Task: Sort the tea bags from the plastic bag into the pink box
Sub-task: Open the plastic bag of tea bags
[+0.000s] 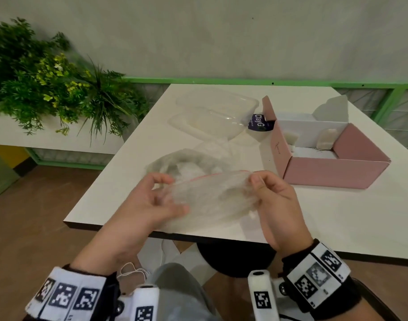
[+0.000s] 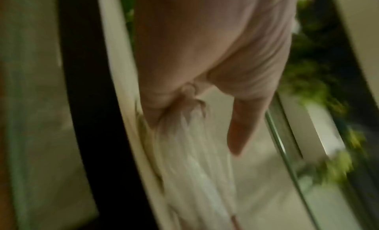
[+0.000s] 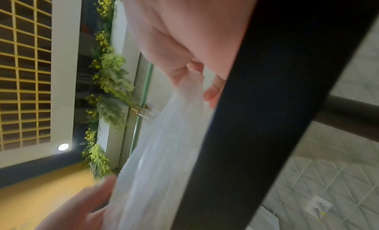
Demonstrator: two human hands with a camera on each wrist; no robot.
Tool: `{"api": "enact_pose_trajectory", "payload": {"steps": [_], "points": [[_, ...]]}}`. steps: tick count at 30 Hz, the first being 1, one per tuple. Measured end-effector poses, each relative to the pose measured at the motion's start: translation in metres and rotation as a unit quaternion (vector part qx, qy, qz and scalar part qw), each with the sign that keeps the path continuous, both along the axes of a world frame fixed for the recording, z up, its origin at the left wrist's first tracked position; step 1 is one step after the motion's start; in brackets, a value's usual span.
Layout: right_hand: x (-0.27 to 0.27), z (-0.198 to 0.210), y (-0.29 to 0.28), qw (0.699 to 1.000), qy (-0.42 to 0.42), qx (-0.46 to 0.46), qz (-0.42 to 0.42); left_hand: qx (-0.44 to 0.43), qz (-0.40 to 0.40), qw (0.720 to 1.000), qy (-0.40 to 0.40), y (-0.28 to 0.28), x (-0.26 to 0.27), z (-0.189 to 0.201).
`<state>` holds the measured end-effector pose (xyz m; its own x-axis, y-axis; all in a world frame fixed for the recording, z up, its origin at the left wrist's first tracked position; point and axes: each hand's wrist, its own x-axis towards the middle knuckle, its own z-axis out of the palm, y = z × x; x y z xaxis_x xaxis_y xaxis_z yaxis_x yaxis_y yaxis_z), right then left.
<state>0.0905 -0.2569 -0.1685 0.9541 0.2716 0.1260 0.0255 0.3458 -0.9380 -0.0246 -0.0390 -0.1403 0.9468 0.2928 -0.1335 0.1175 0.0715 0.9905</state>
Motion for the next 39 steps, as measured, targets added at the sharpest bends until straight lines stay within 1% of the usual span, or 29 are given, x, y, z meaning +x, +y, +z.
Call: {"api": "enact_pose_trajectory", "payload": {"steps": [1,2,3,5,6,7,8,9,10,12,14,15,16,17,18,19,20,21,22,23,24,26,29,31,32,34,36,37,39], "points": [[0.002,0.0,-0.002,0.999,0.023,0.024,-0.003,0.092,-0.026,0.995,0.009,-0.003,-0.001,-0.001],[0.003,0.001,-0.003,0.998,0.043,0.044,0.0,0.175,-0.046,0.983,0.014,-0.004,-0.001,-0.003],[0.004,0.001,-0.004,0.997,0.058,0.06,0.009,0.244,-0.045,0.969,0.014,-0.006,-0.001,-0.004],[0.005,0.004,-0.006,0.991,0.093,0.093,0.03,0.282,-0.019,0.959,0.008,-0.008,0.002,-0.004],[0.004,0.005,-0.008,0.987,0.11,0.11,0.043,0.267,0.005,0.964,0.01,-0.008,0.003,-0.005],[0.003,0.006,-0.01,0.984,0.121,0.121,0.058,0.217,0.034,0.976,0.014,-0.009,0.006,-0.004],[0.002,0.007,-0.011,0.982,0.115,0.124,0.079,0.135,0.061,0.989,0.017,-0.008,0.009,-0.005],[0.001,0.008,-0.011,0.984,0.093,0.11,0.102,0.036,0.08,0.996,0.016,-0.007,0.011,-0.005],[-0.001,0.008,-0.01,0.987,0.062,0.079,0.123,-0.064,0.095,0.993,0.016,-0.007,0.013,-0.003],[-0.005,0.005,-0.005,0.991,-0.013,-0.02,0.128,-0.214,0.115,0.97,-0.005,-0.002,0.015,0.001],[-0.008,0.003,0.002,0.986,-0.085,-0.113,0.086,-0.327,0.111,0.938,-0.033,0.002,0.014,0.009],[-0.009,0.003,0.005,0.982,-0.111,-0.143,0.046,-0.349,0.104,0.931,-0.039,0.003,0.012,0.011],[-0.009,0.002,0.008,0.98,-0.122,-0.157,0.005,-0.338,0.086,0.936,-0.045,0.002,0.009,0.013],[-0.007,0.001,0.009,0.978,-0.122,-0.164,-0.038,-0.29,0.058,0.954,-0.049,0.001,0.006,0.014],[-0.006,-0.001,0.009,0.978,-0.111,-0.163,-0.07,-0.201,0.024,0.978,-0.052,-0.001,0.002,0.015],[-0.005,-0.002,0.01,0.979,-0.102,-0.148,-0.097,-0.076,-0.015,0.995,-0.061,-0.004,-0.002,0.015],[-0.004,-0.004,0.009,0.978,-0.097,-0.141,-0.123,0.071,-0.055,0.994,-0.068,-0.007,-0.005,0.015],[-0.005,-0.004,0.009,0.974,-0.101,-0.142,-0.143,0.215,-0.08,0.971,-0.065,-0.008,-0.005,0.012],[-0.006,-0.005,0.008,0.97,-0.107,-0.153,-0.159,0.338,-0.079,0.936,-0.053,-0.008,-0.005,0.009],[-0.008,-0.005,0.008,0.966,-0.113,-0.161,-0.169,0.42,-0.056,0.905,-0.046,-0.008,-0.003,0.007],[-0.01,-0.004,0.009,0.963,-0.118,-0.166,-0.176,0.465,-0.023,0.884,-0.049,-0.01,-0.003,0.009],[-0.015,0.001,0.011,0.961,-0.128,-0.165,-0.182,0.51,0.02,0.857,-0.067,-0.013,-0.002,0.008],[-0.017,0.002,0.008,0.957,-0.137,-0.161,-0.199,0.57,0.052,0.817,-0.071,-0.017,0.002,0.004],[-0.017,0.003,0.008,0.957,-0.132,-0.155,-0.206,0.576,0.06,0.812,-0.076,-0.019,0.006,0.004],[-0.017,0.004,0.008,0.96,-0.126,-0.158,-0.193,0.575,0.057,0.812,-0.079,-0.02,0.008,0.005],[-0.015,0.014,0.012,0.96,-0.108,-0.224,-0.128,0.581,0.052,0.808,-0.08,-0.019,0.011,0.003],[-0.007,0.028,0.017,0.938,-0.112,-0.322,-0.055,0.595,0.053,0.8,-0.06,-0.018,0.011,0.004],[-0.001,0.033,0.021,0.928,-0.117,-0.351,-0.045,0.595,0.053,0.801,-0.041,-0.017,0.011,0.005],[0.012,0.042,0.025,0.914,-0.134,-0.375,-0.076,0.578,0.049,0.814,0.001,-0.013,0.014,0.01]]}}
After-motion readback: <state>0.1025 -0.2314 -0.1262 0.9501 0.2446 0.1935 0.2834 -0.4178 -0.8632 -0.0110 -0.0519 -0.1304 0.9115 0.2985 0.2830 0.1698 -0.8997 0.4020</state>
